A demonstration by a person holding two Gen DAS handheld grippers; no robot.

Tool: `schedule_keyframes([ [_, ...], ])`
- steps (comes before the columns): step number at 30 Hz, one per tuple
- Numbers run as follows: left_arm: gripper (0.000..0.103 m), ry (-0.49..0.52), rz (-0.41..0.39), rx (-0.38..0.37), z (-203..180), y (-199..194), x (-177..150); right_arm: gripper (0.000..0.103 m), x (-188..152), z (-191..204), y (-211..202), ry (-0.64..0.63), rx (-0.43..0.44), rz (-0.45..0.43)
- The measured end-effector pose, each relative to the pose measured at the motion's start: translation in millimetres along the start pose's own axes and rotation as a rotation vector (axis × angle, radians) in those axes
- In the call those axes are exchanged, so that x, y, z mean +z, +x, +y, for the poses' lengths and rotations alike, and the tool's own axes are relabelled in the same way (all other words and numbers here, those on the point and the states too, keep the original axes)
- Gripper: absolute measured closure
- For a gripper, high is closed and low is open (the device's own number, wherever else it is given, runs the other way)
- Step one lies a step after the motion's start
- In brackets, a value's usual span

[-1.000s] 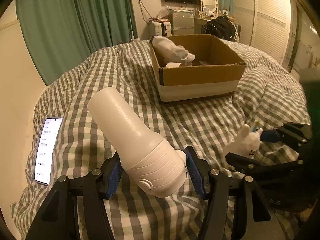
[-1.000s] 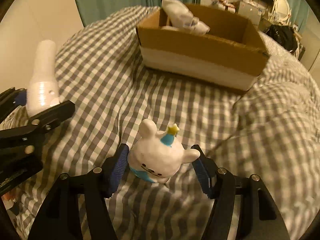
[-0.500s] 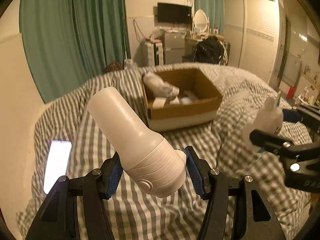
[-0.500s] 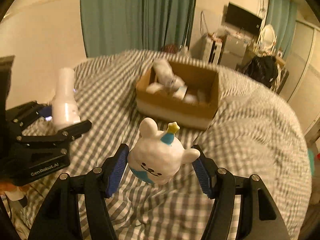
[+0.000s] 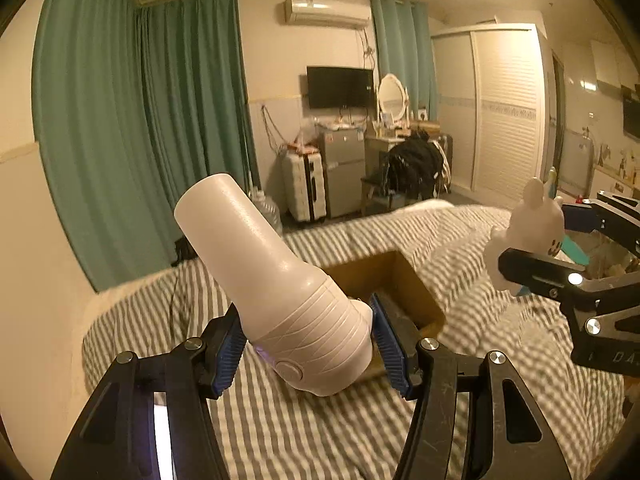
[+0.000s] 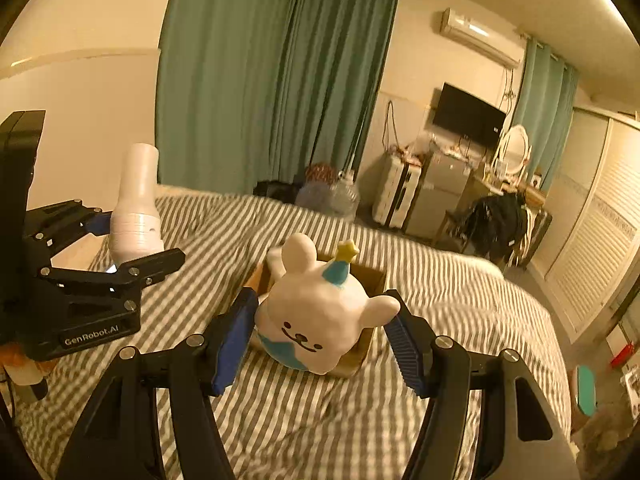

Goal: Organize objects
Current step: 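Carry the white bottle with the left gripper while the right gripper carries the figurine over the box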

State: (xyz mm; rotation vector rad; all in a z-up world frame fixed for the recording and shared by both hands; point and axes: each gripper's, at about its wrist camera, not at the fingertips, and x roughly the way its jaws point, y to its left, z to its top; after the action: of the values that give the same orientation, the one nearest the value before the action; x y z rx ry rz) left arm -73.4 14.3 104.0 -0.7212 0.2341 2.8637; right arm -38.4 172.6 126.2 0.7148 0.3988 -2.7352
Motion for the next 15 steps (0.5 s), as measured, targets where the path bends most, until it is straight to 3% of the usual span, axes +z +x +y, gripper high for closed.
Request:
schedule_keyframes([
  [8, 0.042, 0.005, 0.020, -0.004, -2, 75, 39, 0.040, 50, -31, 44, 0.034, -0.004, -0.035],
  [15, 0.042, 0.012, 0.085, -0.015, -5, 153, 41, 0.040, 72, -63, 118, 0.088, 0.008, 0.001],
])
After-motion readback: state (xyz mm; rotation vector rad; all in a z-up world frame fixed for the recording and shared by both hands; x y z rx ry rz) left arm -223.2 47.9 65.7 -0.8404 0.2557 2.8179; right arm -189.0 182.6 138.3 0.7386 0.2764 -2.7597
